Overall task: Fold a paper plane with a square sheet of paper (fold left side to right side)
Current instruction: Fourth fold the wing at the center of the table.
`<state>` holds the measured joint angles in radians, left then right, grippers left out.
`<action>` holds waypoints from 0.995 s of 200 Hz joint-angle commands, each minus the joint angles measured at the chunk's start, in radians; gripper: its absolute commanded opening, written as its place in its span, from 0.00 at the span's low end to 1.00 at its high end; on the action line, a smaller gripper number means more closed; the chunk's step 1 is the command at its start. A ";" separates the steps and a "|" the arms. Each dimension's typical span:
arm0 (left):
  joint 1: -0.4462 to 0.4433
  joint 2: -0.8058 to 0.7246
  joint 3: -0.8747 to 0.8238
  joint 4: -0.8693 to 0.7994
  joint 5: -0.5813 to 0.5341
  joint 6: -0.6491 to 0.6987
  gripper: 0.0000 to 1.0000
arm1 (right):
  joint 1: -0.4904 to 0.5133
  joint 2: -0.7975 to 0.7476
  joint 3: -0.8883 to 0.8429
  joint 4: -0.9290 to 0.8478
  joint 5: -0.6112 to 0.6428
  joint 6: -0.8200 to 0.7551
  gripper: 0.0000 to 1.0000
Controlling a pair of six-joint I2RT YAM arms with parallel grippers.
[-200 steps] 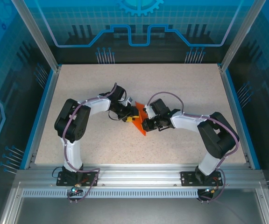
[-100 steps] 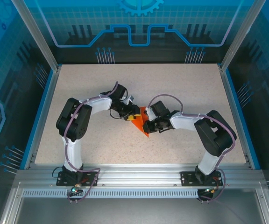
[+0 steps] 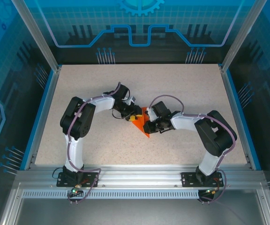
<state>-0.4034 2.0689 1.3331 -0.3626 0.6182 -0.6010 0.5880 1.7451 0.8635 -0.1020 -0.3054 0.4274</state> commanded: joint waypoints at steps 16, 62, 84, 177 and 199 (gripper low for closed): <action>-0.007 0.046 0.025 -0.055 -0.025 -0.004 0.45 | -0.016 -0.001 -0.013 0.024 -0.032 0.014 0.14; -0.007 0.059 0.028 -0.067 -0.037 -0.004 0.45 | -0.034 -0.052 -0.027 0.035 -0.048 0.019 0.24; -0.006 0.059 0.029 -0.068 -0.038 -0.005 0.45 | -0.061 -0.085 -0.039 0.038 -0.071 0.023 0.29; -0.009 0.053 0.024 -0.065 -0.038 -0.005 0.45 | -0.138 -0.001 0.001 0.171 -0.247 0.137 0.37; -0.008 0.052 0.024 -0.064 -0.038 -0.005 0.45 | -0.140 0.031 0.011 0.182 -0.263 0.147 0.36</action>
<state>-0.4042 2.0949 1.3533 -0.3851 0.6067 -0.6014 0.4572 1.7370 0.8448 0.0490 -0.5243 0.5491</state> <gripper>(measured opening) 0.448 0.369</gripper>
